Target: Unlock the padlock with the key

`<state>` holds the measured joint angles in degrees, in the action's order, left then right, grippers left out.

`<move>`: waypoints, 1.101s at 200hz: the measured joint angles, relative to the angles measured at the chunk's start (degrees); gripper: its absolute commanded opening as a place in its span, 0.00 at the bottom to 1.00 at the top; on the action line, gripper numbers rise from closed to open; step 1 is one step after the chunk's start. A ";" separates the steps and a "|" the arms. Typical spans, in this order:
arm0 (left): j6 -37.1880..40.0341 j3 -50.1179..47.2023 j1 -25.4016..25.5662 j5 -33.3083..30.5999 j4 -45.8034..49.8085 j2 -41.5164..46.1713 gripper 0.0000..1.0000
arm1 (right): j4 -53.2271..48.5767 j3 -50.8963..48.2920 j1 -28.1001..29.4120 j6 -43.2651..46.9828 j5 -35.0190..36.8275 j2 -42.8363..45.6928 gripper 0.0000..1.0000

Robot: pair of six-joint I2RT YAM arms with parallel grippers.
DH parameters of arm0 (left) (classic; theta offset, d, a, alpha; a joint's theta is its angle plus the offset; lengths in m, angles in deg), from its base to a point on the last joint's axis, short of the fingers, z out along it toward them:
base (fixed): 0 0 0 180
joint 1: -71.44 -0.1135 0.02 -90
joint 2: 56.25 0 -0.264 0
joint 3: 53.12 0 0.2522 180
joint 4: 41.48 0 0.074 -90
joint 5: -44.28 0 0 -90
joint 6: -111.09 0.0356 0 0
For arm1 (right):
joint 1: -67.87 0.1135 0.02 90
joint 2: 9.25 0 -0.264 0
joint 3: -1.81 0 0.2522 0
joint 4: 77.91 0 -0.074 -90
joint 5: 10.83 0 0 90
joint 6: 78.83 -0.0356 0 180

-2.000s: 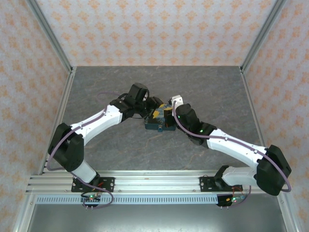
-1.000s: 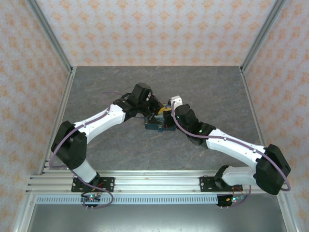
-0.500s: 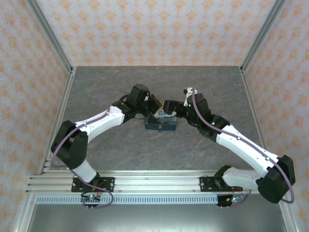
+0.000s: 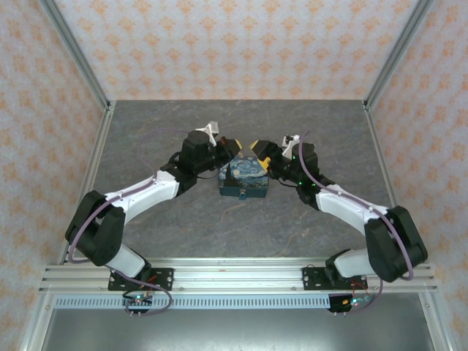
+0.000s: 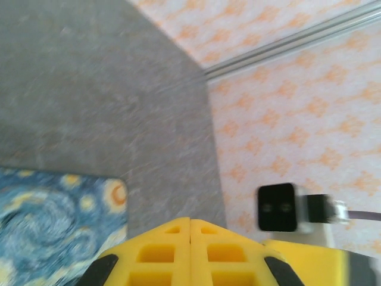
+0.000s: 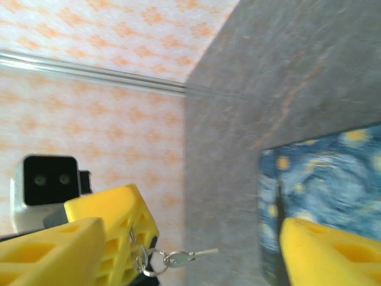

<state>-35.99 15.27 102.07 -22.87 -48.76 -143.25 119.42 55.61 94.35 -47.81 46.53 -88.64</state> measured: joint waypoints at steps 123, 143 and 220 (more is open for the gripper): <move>-8.44 -4.52 0.00 -5.46 -23.28 -0.15 0.00 | 25.44 0.33 1.14 -10.25 -0.39 -6.19 0.42; -9.66 -4.59 0.00 -5.57 -25.11 -0.81 0.00 | 26.03 1.22 1.25 -10.60 -0.39 -7.37 0.41; -12.11 -5.35 0.00 -6.51 -27.80 -1.73 0.00 | 29.03 4.24 3.45 -12.59 -0.22 -10.36 0.42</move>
<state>-48.10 9.91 102.07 -29.38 -76.56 -144.98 148.45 59.85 97.80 -60.40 46.31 -99.00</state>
